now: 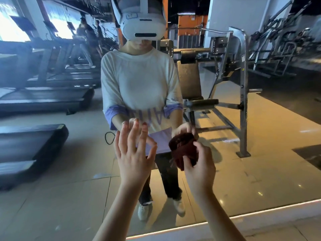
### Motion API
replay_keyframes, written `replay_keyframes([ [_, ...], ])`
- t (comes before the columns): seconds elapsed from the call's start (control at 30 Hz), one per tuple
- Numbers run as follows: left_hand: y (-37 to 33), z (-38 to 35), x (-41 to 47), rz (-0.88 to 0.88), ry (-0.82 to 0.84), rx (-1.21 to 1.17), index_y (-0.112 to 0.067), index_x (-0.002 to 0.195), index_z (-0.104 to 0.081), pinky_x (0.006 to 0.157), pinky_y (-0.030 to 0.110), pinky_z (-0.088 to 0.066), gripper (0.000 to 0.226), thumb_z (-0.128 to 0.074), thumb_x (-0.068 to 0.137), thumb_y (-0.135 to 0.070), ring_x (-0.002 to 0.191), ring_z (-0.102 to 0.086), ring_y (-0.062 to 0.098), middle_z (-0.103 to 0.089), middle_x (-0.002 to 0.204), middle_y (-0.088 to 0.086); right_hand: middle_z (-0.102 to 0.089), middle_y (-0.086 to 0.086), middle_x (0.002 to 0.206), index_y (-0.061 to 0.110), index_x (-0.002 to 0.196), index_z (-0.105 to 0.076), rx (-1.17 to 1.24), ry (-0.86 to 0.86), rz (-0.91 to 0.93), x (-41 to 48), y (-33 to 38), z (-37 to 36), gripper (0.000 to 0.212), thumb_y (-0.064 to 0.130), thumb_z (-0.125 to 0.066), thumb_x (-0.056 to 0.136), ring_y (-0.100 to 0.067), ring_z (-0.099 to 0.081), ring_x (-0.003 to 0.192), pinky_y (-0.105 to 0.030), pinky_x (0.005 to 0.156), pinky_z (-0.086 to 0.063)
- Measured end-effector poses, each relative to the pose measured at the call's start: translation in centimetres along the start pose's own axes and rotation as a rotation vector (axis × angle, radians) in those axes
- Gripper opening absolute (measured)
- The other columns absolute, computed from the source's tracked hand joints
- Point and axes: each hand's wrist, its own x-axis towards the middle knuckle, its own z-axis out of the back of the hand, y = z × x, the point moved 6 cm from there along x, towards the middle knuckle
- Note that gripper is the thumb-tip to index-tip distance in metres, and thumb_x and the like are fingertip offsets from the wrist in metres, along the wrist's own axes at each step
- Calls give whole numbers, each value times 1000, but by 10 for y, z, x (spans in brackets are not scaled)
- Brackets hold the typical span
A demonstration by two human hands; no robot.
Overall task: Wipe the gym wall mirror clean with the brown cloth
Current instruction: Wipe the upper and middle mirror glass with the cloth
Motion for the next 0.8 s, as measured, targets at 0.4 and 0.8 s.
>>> replay_keyframes([
  [0.4,-55,-20,18,-73,-36,18,-13,142,-47,119,53,-26,58,-70,92,-32,139,-35,38,-40,149,11,-62,-13,118,15,126,-49,18,-65,164,35,-17,28,41,19,-63,88,-22,-59,108,-20,84,-48],
  [0.8,-63,-23,18,-12,-52,29,-9,139,-50,122,51,-19,62,-75,87,-32,143,-31,37,-42,148,13,-65,-18,108,5,123,-68,-28,-204,362,101,6,63,37,21,-60,91,-31,-64,93,-25,79,-47],
])
